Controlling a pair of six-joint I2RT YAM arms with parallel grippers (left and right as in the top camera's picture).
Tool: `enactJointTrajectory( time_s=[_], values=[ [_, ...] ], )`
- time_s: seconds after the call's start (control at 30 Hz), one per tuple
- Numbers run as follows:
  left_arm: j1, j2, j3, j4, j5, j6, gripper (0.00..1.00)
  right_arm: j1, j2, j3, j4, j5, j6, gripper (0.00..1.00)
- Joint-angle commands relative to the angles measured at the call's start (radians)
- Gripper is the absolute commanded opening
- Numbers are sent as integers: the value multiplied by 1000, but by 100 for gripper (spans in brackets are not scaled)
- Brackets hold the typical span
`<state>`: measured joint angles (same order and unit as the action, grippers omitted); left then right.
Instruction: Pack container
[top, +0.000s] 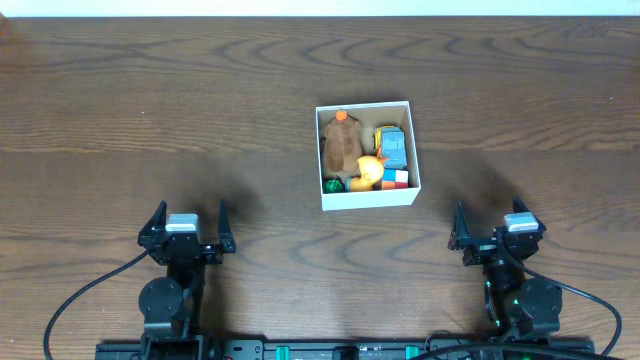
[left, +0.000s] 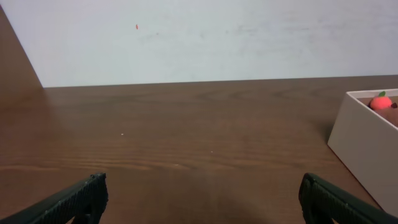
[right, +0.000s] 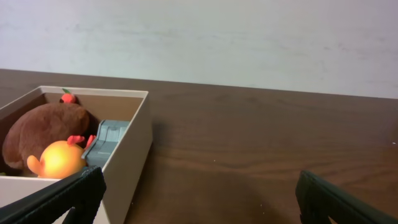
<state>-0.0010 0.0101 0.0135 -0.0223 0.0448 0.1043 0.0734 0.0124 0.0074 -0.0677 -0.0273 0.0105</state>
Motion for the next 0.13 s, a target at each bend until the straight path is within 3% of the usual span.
enactJointTrajectory(
  time_s=[0.0,0.1],
  values=[
    [2,-6,-10,-50,-37,-9,98,-8,-7,-2,-4,-7,3,99],
    [2,-6,-10,-49,-37,-9,98,-8,-7,-2,-4,-7,3,99]
  ],
)
